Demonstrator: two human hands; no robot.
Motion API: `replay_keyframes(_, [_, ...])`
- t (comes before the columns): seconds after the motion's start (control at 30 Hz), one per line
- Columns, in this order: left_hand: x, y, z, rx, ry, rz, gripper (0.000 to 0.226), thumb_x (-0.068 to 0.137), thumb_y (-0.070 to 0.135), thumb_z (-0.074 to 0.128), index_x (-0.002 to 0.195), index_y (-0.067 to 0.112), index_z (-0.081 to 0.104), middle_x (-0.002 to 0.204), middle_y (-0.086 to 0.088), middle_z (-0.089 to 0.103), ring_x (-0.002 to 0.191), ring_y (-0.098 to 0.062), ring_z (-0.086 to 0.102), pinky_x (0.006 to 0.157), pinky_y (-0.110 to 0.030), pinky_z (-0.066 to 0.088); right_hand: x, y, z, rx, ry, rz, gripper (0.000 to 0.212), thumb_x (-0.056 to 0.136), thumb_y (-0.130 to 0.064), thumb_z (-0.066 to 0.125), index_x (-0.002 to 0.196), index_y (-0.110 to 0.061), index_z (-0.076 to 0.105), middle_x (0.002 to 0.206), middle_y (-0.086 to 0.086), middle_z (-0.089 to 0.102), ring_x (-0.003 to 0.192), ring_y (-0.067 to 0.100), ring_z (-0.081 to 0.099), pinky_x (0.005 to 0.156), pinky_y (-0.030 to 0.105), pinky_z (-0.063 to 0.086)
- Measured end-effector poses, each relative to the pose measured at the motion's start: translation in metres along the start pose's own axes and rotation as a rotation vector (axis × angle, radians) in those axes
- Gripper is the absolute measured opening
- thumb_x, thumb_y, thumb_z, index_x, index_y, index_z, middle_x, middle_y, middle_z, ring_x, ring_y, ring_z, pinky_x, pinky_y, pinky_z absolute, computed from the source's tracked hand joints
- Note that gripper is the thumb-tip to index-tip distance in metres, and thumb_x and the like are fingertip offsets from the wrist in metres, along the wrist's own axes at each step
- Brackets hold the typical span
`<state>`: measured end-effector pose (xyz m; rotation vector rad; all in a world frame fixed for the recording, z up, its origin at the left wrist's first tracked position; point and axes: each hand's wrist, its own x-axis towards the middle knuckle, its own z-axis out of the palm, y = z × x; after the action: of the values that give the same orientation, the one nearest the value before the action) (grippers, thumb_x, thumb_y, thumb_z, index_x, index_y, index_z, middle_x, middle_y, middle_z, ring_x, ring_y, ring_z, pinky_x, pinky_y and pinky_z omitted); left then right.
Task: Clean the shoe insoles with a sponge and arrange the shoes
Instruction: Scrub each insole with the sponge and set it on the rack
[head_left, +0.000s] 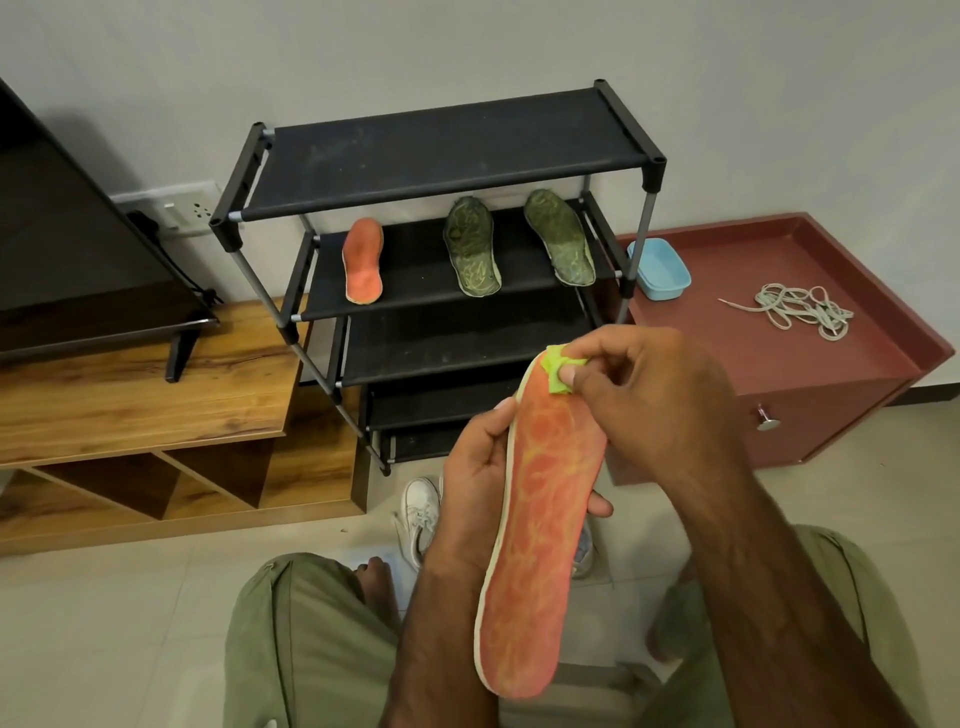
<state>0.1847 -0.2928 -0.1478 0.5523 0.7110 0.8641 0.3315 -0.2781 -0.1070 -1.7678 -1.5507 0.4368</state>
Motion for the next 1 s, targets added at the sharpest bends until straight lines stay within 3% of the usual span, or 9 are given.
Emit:
replay_keyframes(0.07, [0.001,-0.001,0.000,-0.020,0.017,-0.015,0.069,0.101,0.034,0.029,0.062,0.007,0.079,0.055,-0.009,0.066,0.043,-0.019,0.065,0.047,-0.023,0.052,-0.001,-0.001,0.001,0.000,-0.069,-0.020,0.011,0.087,-0.040,0.076,0.097,-0.044,0.076,0.076,-0.023,0.068,0.078,0.000,0.064,0.073,0.035,0.057])
replay_keyframes(0.2, [0.003,0.000,-0.009,-0.016,0.013,0.003,0.061,0.100,0.044,0.033,0.101,0.006,0.080,0.082,-0.020,0.072,0.060,-0.031,0.071,0.060,-0.033,0.055,-0.002,-0.003,0.002,0.070,-0.185,-0.017,0.013,0.084,-0.042,0.079,0.097,-0.045,0.078,0.080,-0.023,0.070,0.079,-0.001,0.066,0.070,0.033,0.057])
replay_keyframes(0.3, [0.002,0.000,-0.005,-0.017,0.006,0.002,0.074,0.106,0.034,0.024,0.063,0.008,0.079,0.056,-0.010,0.066,0.044,-0.019,0.065,0.048,-0.024,0.052,0.002,-0.001,0.001,0.012,-0.015,0.008,0.013,0.088,-0.039,0.075,0.100,-0.043,0.077,0.078,-0.023,0.069,0.077,-0.002,0.064,0.073,0.033,0.057])
replay_keyframes(0.33, [0.003,-0.001,-0.005,-0.014,-0.004,0.001,0.074,0.106,0.034,0.025,0.063,0.009,0.079,0.056,-0.010,0.066,0.044,-0.019,0.066,0.049,-0.024,0.052,0.003,-0.001,0.001,0.009,-0.024,0.002,0.013,0.088,-0.038,0.074,0.100,-0.044,0.077,0.078,-0.022,0.069,0.077,-0.001,0.064,0.074,0.035,0.057])
replay_keyframes(0.43, [0.005,-0.001,-0.010,-0.046,0.003,-0.021,0.058,0.099,0.043,0.036,0.107,0.003,0.077,0.081,-0.022,0.070,0.060,-0.033,0.070,0.060,-0.033,0.056,-0.001,-0.005,0.004,0.062,-0.167,-0.010,0.014,0.084,-0.041,0.078,0.098,-0.044,0.078,0.080,-0.023,0.071,0.079,0.000,0.067,0.077,0.040,0.060])
replay_keyframes(0.5, [0.003,0.001,-0.008,-0.048,-0.014,-0.009,0.056,0.097,0.043,0.038,0.116,0.002,0.072,0.090,-0.024,0.071,0.061,-0.036,0.069,0.061,-0.036,0.057,-0.007,-0.004,0.007,0.089,-0.168,0.013,0.013,0.083,-0.042,0.080,0.095,-0.045,0.078,0.079,-0.025,0.070,0.078,-0.001,0.067,0.075,0.040,0.060])
replay_keyframes(0.67, [0.005,-0.002,0.001,-0.030,0.051,0.016,0.067,0.105,0.033,0.028,0.074,0.008,0.082,0.065,-0.013,0.070,0.047,-0.024,0.067,0.051,-0.026,0.054,-0.017,-0.002,0.010,0.163,0.020,0.092,0.011,0.085,-0.036,0.080,0.093,-0.042,0.078,0.075,-0.022,0.070,0.077,0.001,0.067,0.076,0.040,0.060])
replay_keyframes(0.8, [0.003,0.000,0.004,0.004,0.049,0.009,0.068,0.105,0.033,0.028,0.070,0.008,0.080,0.061,-0.013,0.068,0.046,-0.024,0.067,0.049,-0.025,0.053,-0.014,-0.002,0.008,0.122,0.066,0.117,0.014,0.087,-0.036,0.078,0.100,-0.039,0.077,0.073,-0.020,0.068,0.074,0.004,0.066,0.074,0.041,0.060])
replay_keyframes(1.0, [0.004,0.001,0.000,-0.069,0.049,-0.017,0.055,0.097,0.039,0.036,0.112,0.000,0.072,0.089,-0.022,0.073,0.063,-0.035,0.070,0.060,-0.038,0.059,-0.014,-0.012,0.008,0.067,-0.034,0.075,0.013,0.085,-0.035,0.078,0.094,-0.045,0.076,0.078,-0.022,0.069,0.077,0.002,0.066,0.077,0.038,0.058])
